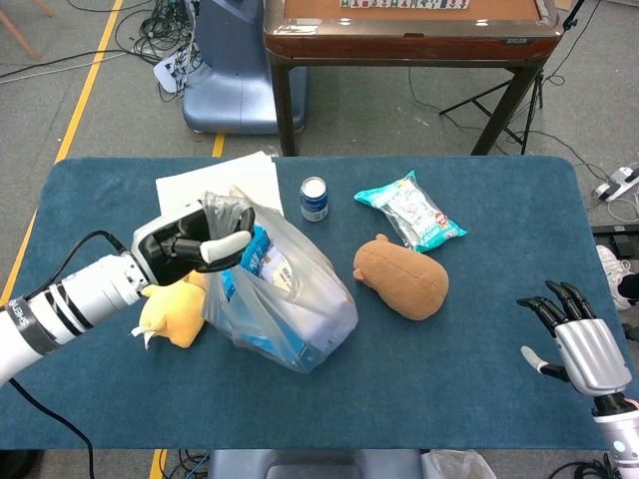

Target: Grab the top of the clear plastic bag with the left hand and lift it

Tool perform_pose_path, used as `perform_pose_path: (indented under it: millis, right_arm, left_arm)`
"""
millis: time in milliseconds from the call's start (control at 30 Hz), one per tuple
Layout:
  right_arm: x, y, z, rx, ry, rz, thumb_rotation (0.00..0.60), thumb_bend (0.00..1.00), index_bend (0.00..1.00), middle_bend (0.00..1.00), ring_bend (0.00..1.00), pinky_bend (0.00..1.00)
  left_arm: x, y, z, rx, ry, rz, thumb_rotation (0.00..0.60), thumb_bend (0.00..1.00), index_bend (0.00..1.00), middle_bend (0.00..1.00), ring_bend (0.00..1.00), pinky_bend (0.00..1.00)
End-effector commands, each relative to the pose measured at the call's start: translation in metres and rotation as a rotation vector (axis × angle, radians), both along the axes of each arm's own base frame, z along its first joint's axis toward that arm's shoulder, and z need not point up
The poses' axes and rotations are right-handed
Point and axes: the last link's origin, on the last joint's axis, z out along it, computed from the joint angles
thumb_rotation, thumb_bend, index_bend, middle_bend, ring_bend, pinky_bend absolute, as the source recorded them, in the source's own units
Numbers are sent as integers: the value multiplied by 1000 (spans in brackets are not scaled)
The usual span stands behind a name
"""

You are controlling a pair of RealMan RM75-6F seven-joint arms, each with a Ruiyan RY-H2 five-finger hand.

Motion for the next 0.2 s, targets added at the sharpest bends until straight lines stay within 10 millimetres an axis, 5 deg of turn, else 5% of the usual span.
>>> perform_pose_path:
  millis: [33,200]
  right_arm:
    - [0,-1,-1,2,1,0,600,243,261,295,76,97]
    - [1,-5,-2,8,4,-3,600,243,261,295,76,97]
  left_arm:
    - [-2,3,6,18,-7,10,600,357,598,791,866,1000]
    - [-6,12,11,36,-9,39,600,358,596,791,866,1000]
